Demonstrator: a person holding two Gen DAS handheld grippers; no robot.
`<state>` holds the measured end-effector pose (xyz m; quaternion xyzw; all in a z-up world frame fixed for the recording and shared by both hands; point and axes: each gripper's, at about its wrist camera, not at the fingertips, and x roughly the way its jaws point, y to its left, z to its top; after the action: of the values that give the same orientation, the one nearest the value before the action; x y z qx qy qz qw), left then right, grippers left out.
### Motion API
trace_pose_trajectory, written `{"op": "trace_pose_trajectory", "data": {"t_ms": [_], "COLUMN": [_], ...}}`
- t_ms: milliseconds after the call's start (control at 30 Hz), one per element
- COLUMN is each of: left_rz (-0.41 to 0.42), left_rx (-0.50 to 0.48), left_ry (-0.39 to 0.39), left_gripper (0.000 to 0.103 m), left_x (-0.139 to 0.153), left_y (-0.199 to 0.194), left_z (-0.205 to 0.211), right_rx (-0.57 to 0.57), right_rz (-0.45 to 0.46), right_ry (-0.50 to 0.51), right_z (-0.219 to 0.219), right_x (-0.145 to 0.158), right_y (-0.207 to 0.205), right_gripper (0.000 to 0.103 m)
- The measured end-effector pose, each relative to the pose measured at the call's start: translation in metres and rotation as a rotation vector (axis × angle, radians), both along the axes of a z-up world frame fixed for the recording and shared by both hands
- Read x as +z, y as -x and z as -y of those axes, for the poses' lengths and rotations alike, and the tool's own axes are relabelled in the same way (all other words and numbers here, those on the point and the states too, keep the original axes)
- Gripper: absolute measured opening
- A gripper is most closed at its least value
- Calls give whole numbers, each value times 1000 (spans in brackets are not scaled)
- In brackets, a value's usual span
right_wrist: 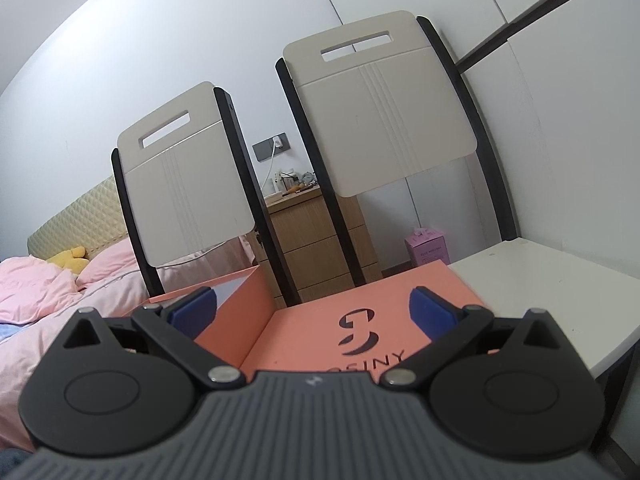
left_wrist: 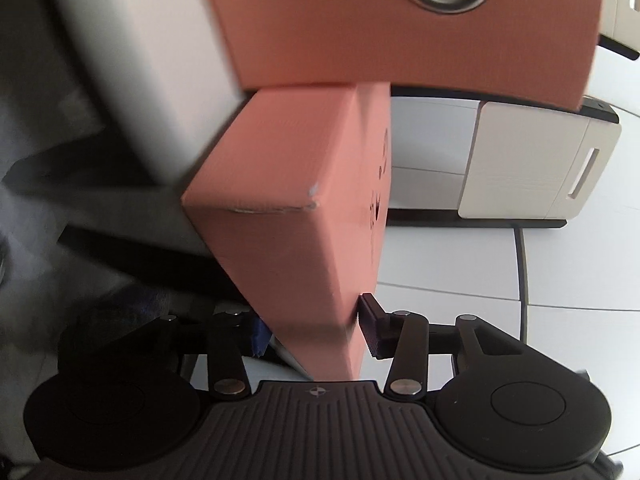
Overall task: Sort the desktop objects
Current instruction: 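Close the left gripper on the pink lid edge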
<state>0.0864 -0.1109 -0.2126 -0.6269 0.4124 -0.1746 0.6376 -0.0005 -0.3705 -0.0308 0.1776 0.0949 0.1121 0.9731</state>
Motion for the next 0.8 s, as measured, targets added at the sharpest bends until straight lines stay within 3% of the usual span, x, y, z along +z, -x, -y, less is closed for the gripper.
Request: {"op": "trace_pose_trajectory", "data": {"t_ms": [267,333,400,433,633,800], "left_rz": [1,23,38,44,49,47], "left_rx": [-44,-71,-89,-86,-30,8], "left_ry": [-4,-51,-88,-97,-134,-104], "left_gripper": [52,58,84,87,88,87], "left_x": [-4,0,3,3,-4,-10], "left_y": [27,25,24,25,30,20], "left_z": [-4,-7,-13,-18,-56,-69], "right_rx": [-15,-20,-28,-30,-39,-48], "right_rz": [-5,-6,-6,-6,-10,-14], "right_ry": [-3,-8,-14,-19,-57,-86], "right_z": [4,7,10,13,27,39], "right_x": [-1,-1,-2,-2,-2,-4], "right_y": [4,5,7,7,11,15], "right_gripper": [103,103,103,103,103,103]}}
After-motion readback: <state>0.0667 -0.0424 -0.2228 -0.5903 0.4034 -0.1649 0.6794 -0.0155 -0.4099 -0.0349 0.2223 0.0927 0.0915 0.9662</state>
